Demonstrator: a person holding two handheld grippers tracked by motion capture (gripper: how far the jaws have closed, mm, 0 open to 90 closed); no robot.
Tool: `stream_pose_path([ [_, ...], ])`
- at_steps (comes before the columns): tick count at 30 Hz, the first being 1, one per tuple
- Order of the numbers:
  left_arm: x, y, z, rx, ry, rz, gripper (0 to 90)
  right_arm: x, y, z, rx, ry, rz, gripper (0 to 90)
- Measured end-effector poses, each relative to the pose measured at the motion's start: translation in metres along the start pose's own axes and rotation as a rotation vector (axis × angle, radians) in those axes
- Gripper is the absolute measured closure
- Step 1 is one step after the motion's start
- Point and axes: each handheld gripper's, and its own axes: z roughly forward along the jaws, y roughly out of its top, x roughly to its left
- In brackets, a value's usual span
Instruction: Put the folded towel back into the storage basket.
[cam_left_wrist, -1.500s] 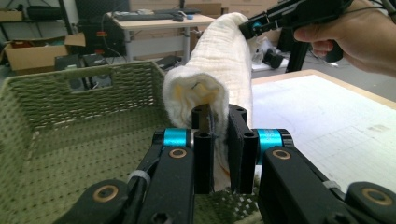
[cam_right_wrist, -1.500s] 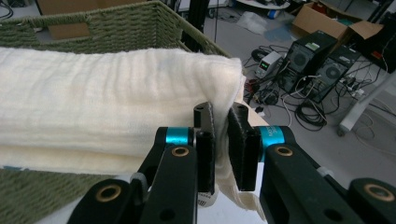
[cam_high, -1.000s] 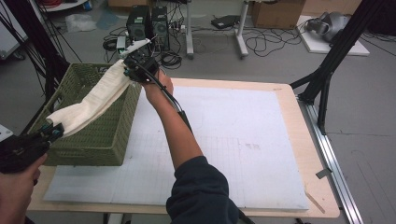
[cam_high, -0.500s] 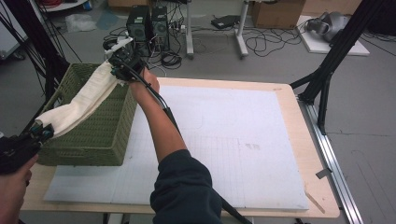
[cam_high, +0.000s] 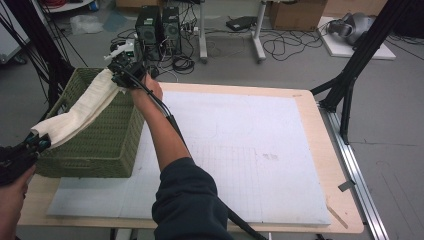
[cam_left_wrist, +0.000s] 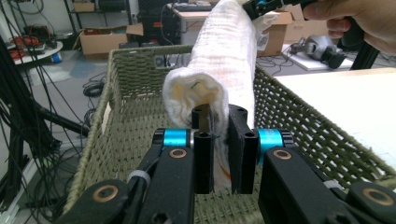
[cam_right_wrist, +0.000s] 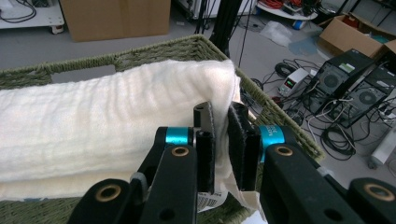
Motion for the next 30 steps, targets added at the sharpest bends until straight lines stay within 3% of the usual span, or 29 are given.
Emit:
stream_pose_path([
  [13,0.011,-0.004,0.011,0.046,0.046,0.002,80.3,0.003,-0.003,0.017,0.008,0.002,0.01,81.9],
  [15,0.015,-0.007,0.019,0.109,0.062,-0.02,72.9,0.004,-0.005,0.021,0.017,-0.015,0.013,78.1],
  [17,0.018,-0.009,0.021,0.125,0.084,-0.038,56.3,0.003,-0.007,0.024,0.039,-0.016,0.022,70.7],
  [20,0.02,-0.008,0.012,0.065,0.108,-0.04,47.0,0.001,-0.013,0.025,0.064,-0.019,0.018,63.5],
  [24,0.019,-0.001,0.004,0.03,0.09,-0.039,46.5,-0.004,-0.016,0.015,0.05,-0.017,0.016,60.6],
  [27,0.014,0.0,0.004,-0.004,0.058,-0.035,45.1,-0.007,-0.019,0.002,0.033,-0.004,0.014,58.6],
  [30,0.007,-0.001,0.009,-0.025,0.0,-0.058,40.1,-0.012,-0.023,-0.01,0.026,0.013,0.025,54.4],
])
